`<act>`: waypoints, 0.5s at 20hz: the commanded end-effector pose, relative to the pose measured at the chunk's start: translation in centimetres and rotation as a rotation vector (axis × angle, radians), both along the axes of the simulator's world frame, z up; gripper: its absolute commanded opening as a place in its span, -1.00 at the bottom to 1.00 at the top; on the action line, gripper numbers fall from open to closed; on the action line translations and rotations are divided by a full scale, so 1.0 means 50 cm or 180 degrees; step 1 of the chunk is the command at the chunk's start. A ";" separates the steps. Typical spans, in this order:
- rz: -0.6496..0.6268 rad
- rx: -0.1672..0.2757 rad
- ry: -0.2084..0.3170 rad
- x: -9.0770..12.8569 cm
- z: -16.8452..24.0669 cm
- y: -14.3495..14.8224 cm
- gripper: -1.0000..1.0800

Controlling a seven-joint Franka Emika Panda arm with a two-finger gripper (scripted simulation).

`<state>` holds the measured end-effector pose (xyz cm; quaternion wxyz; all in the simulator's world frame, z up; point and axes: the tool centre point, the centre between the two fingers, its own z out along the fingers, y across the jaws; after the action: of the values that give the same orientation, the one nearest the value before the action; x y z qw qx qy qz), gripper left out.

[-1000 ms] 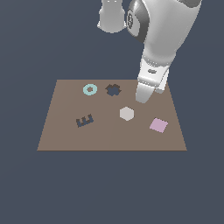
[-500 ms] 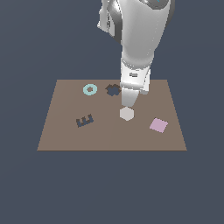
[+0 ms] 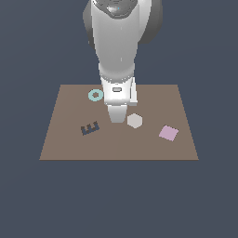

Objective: Insert a designated object into the corresponding slot on a board.

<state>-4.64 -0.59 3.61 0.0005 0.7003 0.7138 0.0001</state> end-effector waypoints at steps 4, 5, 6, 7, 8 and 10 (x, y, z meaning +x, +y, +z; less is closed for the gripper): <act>0.0403 0.0000 -0.0001 0.050 0.003 -0.073 -1.00; 0.0468 0.0000 -0.0001 0.059 0.004 -0.084 -1.00; 0.0530 0.0000 -0.0001 0.068 0.004 -0.095 -1.00; 0.0590 0.0000 -0.0001 0.077 0.004 -0.104 -1.00; 0.0648 0.0000 -0.0001 0.086 0.005 -0.114 -1.00; 0.0755 0.0000 -0.0001 0.103 0.006 -0.130 -1.00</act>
<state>-0.14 -6.47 3.84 0.0007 0.6223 0.7827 0.0001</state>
